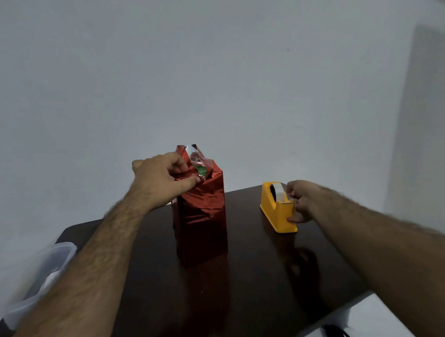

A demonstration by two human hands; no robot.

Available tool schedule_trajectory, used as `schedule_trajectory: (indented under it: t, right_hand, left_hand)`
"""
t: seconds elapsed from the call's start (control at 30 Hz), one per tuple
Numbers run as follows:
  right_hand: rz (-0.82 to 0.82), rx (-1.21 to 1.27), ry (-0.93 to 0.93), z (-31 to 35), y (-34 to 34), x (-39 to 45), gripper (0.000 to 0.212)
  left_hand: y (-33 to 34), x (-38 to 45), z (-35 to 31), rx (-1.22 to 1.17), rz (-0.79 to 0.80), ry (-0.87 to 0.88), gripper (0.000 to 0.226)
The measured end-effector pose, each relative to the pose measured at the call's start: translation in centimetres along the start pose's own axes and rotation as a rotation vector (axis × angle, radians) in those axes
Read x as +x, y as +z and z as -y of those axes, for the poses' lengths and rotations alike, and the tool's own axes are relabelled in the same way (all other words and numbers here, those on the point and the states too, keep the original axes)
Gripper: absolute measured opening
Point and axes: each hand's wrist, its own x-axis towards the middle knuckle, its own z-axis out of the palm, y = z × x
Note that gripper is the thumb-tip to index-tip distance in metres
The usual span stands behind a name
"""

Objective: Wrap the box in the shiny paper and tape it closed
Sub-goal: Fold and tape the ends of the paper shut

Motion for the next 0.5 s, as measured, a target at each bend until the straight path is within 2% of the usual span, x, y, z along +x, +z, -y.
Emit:
schedule_trajectory:
  t: [0.1,0.23,0.37,0.5]
  right_hand:
    - [-0.037,0.020,-0.005,-1.1,-0.6,-0.5,0.016]
    - [-0.129,0.046,-0.037,-3.3,-0.8,-0.2,0.047]
    - [-0.182,0.180,-0.104,-5.7,-0.9,1.3,0.060]
    - [-0.167,0.297,-0.182,-6.8,-0.1,-0.3,0.049]
  left_hand:
    - [0.1,-0.1,-0.2,0.000,-0.015,-0.002,0.043]
    - [0.1,-0.2,-0.4,0.006,-0.010,-0.001,0.046]
    - [0.1,-0.4,-0.6,0.011,-0.012,0.000,0.047]
    - [0.1,-0.3,-0.4,0.016,-0.009,-0.014,0.048]
